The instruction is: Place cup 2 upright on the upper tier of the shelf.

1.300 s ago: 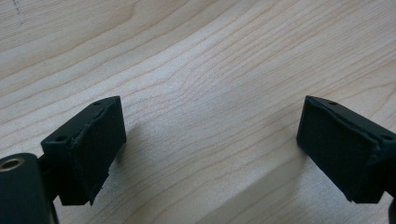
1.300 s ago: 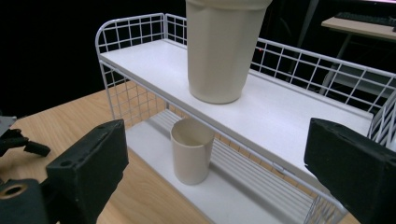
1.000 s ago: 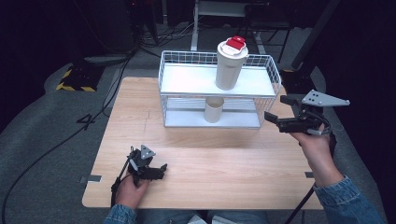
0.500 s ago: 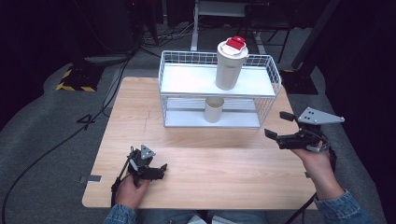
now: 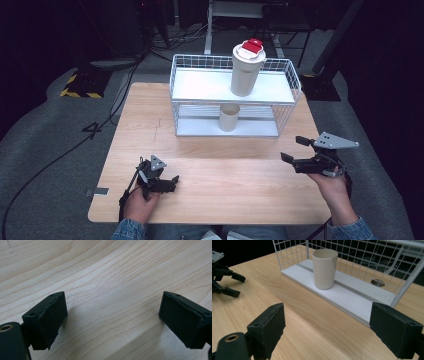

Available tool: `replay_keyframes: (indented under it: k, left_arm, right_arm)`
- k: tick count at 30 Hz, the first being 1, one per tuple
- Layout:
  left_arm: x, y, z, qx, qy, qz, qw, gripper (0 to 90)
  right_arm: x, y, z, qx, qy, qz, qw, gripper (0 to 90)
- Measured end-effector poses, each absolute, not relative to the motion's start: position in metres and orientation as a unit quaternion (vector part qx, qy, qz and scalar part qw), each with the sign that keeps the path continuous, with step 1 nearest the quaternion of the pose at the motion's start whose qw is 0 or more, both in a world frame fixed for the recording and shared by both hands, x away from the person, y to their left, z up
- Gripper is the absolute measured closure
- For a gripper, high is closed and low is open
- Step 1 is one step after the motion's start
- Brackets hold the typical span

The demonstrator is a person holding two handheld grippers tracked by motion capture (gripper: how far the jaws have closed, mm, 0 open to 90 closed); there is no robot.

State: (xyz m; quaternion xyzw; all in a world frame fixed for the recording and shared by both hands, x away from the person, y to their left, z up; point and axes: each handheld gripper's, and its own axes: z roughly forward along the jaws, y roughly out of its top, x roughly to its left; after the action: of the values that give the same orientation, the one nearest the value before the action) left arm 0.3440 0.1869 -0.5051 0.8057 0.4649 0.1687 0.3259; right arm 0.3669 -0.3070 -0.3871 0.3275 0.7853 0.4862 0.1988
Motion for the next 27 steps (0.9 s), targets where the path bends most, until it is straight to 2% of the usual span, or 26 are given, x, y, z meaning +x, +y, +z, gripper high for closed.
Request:
replay_keyframes:
  k: [5,11,27]
  left_arm:
    - [0.344,0.187,-0.505,0.806,0.465,0.169,0.326,8.7]
    - [0.344,0.187,-0.505,0.806,0.465,0.169,0.326,8.7]
    - [0.344,0.187,-0.505,0.806,0.464,0.17,0.325,8.8]
  right_arm:
    - [0.365,-0.309,-0.407,0.343,0.784,0.475,0.206,13.7]
    - [0.364,-0.307,-0.431,0.354,0.785,0.471,0.191,13.7]
    - [0.364,-0.309,-0.47,0.378,0.796,0.437,0.18,13.7]
